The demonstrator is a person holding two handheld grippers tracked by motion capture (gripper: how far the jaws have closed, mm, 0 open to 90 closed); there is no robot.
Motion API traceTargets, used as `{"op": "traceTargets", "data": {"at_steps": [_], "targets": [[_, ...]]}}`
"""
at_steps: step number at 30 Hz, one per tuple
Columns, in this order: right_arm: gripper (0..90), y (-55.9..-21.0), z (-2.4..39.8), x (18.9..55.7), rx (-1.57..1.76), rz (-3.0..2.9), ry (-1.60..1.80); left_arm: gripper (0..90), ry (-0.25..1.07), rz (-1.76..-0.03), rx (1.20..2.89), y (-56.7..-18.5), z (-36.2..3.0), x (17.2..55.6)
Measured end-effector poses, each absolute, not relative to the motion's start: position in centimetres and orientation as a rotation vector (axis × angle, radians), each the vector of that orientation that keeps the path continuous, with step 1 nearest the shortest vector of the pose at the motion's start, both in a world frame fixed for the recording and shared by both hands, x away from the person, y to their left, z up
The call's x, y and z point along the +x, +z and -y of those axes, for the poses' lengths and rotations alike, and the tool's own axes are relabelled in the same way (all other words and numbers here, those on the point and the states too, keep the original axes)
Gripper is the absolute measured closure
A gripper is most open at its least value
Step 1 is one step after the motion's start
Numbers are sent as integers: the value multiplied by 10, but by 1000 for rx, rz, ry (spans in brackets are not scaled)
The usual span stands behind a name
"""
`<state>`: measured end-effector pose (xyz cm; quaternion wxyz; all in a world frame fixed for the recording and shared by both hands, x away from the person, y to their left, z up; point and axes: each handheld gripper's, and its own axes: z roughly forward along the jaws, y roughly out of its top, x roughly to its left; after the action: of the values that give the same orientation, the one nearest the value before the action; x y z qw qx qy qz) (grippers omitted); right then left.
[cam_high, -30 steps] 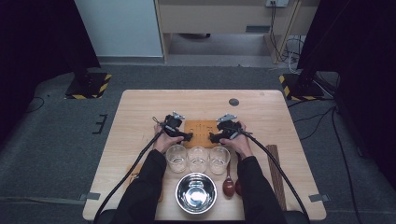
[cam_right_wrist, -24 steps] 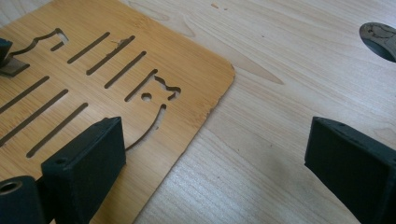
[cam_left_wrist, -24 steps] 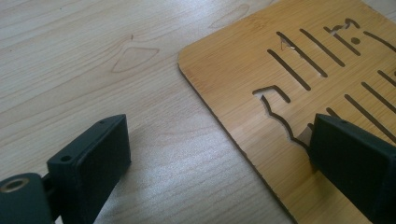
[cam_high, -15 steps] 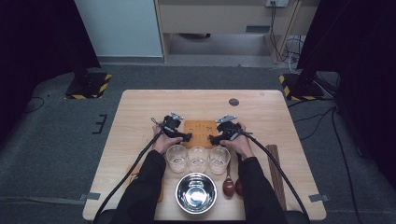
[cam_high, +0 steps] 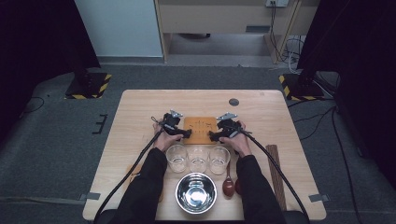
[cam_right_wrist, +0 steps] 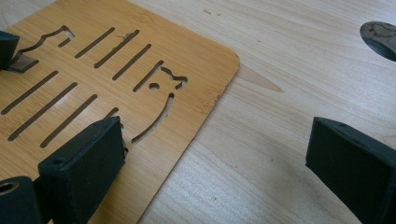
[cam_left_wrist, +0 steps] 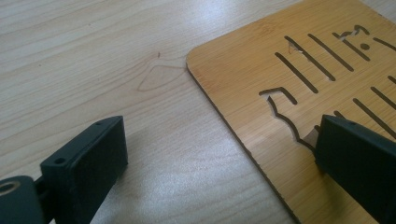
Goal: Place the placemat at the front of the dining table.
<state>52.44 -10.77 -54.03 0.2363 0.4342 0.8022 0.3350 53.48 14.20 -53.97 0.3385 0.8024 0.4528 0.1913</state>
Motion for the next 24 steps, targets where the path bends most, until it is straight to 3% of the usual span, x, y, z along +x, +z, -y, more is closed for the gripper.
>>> {"op": "traceTargets", "data": {"at_steps": [24], "targets": [[45,-542,102,531,1194,-2178,923,58,489,-1208,2062,-539,-146,540]]}}
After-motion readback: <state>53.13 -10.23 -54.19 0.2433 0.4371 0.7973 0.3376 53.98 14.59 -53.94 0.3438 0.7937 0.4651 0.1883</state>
